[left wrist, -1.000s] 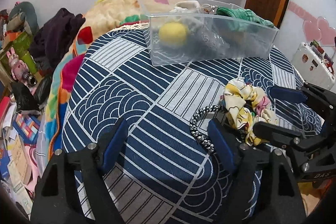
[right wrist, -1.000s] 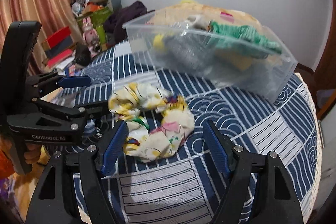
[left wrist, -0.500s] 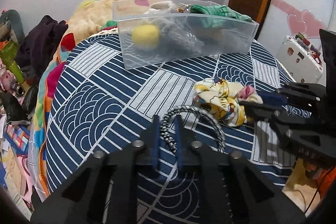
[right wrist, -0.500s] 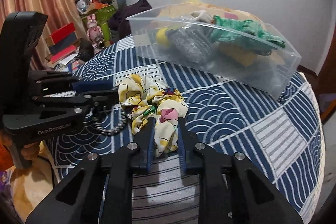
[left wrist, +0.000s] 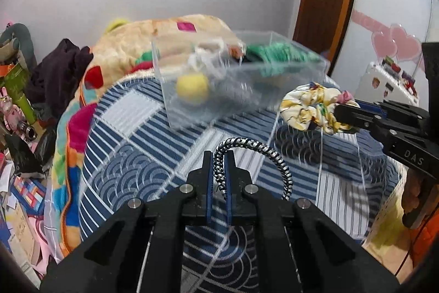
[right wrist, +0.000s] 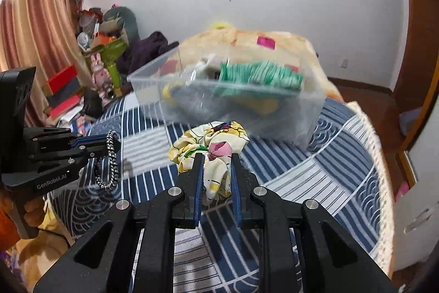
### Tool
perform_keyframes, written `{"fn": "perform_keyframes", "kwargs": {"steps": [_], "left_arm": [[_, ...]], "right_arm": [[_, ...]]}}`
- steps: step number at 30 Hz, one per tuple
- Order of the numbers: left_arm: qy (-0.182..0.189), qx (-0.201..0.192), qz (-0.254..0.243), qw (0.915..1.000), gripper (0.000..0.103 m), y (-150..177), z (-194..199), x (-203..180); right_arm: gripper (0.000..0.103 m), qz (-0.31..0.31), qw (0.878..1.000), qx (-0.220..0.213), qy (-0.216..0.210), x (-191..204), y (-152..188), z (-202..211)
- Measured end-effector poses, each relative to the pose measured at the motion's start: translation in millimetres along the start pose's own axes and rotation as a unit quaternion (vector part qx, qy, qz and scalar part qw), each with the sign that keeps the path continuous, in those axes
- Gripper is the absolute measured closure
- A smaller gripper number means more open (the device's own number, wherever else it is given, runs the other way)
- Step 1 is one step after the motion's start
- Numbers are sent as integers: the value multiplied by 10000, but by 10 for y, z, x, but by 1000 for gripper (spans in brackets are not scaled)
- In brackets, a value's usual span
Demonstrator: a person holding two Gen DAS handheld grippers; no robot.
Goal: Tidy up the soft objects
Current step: 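Drop the scrunchie and bracelet into the clear box and open both tools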
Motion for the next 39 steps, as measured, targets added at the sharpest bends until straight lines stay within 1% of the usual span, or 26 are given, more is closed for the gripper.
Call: {"fn": "perform_keyframes", "kwargs": {"steps": [2,11,13,17,22,28,33,35,37,39], "left_arm": [[-14,-76,39,10000,96,-101,2,14],[-292,-447,37,9986,96,-624,-71,132],[-341,-473,37,9983,96,-724,-140,152],[-427,-415,15,9982,96,-885,-342,195],[-581,-249,60,9980,96,-974,-607,259],[-764,-197,-9,9969,96,-994,-808,285],[-713,56,11,9974,96,-921,-946,317],[-667,50,45,9978,96,-895,-931,312],[-602,54,3,9982,96,-881,-917,291],[-599,25,-76,9982,94,-870,-875,253]], "right_arm": [[87,23,9999,-121,41,-6,-69,35],[87,4,9974,-694,171,-53,-479,92],[87,-6,9968,-781,196,-52,-567,52],[87,-63,9964,-813,219,-57,-686,-68],[87,-170,9971,-727,144,-39,-780,-302],[87,-190,9988,-436,125,11,-750,-612],[87,-202,9997,-145,88,7,-634,-752],[86,-184,9997,-100,86,-2,-626,-755],[83,-182,9998,-61,31,4,-604,-739],[83,-157,9998,-67,52,-2,-596,-715]]}}
Point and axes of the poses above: each gripper's, at about its wrist camera, not at the fingertips, and z roughly against the way its jaws point, x to its left, y to its underside, the point moved 4 cm from there along -z, roughly the way its jaws point, and after that the axes turned 6 degrees about -x, right-handed, at the moved point
